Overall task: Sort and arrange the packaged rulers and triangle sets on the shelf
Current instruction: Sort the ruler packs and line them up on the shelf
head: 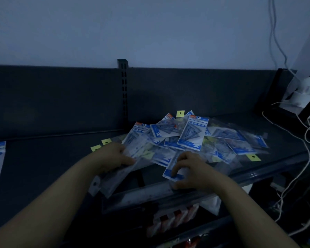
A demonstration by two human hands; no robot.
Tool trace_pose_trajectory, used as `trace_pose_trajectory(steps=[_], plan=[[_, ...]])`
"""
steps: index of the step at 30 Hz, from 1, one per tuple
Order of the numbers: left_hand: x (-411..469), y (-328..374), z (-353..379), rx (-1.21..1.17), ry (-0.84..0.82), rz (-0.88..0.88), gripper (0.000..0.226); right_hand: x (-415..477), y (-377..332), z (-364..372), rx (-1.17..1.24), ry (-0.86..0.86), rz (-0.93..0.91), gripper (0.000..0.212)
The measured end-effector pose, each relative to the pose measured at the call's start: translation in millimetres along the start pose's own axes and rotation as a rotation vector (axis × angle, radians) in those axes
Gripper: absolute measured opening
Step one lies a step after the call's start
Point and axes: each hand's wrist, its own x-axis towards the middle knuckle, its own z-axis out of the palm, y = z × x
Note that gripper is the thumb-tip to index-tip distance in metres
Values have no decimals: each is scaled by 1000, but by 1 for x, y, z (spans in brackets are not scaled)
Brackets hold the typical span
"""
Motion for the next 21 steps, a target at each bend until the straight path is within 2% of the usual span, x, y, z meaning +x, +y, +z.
trace_pose_trajectory(steps=[4,7,9,12,14,15,18,21], plan=[[-7,-5,-6,-48,78,-4,21,7,-9,1,7,-47,-53,15],[-12,-9,-12,-97,87,-28,21,12,-14,2,-11,-31,-68,13],[-14,-14,-16,-163,109,-56,19,17,-16,3,-35,105,-81,17],[-12,-23,-20,-283,160,-104,25,26,-8,1,-23,395,65,25],[-11,-27,-19,-302,194,-122,25,30,-2,1,-38,496,147,17],[-11,-28,-17,-286,202,-127,24,31,-2,1,-47,490,161,14],[-10,-28,-11,-129,198,-117,21,34,-10,7,-48,295,74,48],[-10,-23,-7,-38,175,-103,29,40,-19,15,-100,252,0,49]])
